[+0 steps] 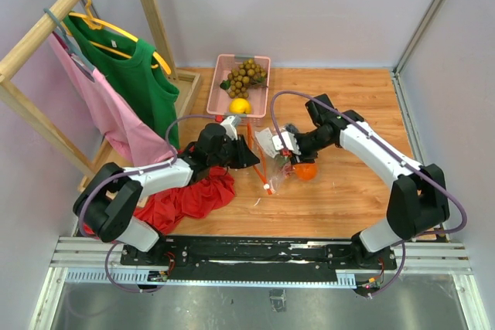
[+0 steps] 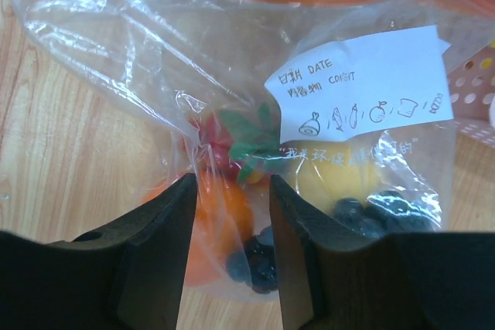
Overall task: Open the zip-top bag and remove the fake food
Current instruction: Pick up the fake fruit from the zipper food storage bag.
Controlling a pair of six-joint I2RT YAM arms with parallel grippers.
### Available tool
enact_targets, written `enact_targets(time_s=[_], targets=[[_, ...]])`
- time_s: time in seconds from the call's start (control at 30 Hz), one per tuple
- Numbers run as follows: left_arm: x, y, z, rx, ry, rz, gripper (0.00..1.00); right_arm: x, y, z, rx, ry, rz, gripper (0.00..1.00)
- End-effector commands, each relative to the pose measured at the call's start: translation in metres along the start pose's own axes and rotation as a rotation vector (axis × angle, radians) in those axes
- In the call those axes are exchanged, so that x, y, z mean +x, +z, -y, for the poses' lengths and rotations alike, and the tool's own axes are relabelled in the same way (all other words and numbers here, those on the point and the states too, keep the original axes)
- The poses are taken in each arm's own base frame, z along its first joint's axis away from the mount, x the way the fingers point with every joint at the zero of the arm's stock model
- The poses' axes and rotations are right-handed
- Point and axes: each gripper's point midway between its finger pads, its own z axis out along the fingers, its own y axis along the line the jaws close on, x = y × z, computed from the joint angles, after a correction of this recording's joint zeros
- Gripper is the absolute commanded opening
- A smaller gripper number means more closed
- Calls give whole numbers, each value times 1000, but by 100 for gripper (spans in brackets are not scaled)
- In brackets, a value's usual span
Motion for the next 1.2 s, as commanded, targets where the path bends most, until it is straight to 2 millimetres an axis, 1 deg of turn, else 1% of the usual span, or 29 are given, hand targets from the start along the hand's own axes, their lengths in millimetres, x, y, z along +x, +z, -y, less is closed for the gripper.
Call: enact_targets(time_s=[0.0, 0.13, 0.23, 0.33, 0.43, 0.57, 0.67, 0.77, 0.9, 1.17], targets=[[-3, 8, 7, 35, 7, -25, 20, 7, 4, 5, -11, -19, -61, 41], [2, 17, 7, 46, -11, -58, 24, 21, 9, 1, -34, 1, -109, 33], [1, 21, 10, 65, -22, -69, 27, 26, 14, -1, -49, 38, -115, 26], [-3, 25, 14, 79, -28, -65, 30, 25, 17, -4, -56, 72, -101, 23], [-5, 28, 15, 83, -35, -64, 33, 15, 14, -5, -49, 95, -60, 23], [-4, 30, 16, 90, -61, -60, 35, -8, -2, 2, -6, 117, 13, 26], [-3, 30, 17, 100, -87, -55, 35, -20, -21, 13, 51, 127, 60, 29], [-4, 31, 18, 106, -103, -48, 35, -26, -35, 25, 98, 156, 97, 32], [-4, 32, 19, 120, -132, -31, 35, -25, -45, 40, 138, 203, 123, 37], [-4, 34, 21, 134, -158, -25, 35, -4, -54, 61, 214, 301, 66, 47]])
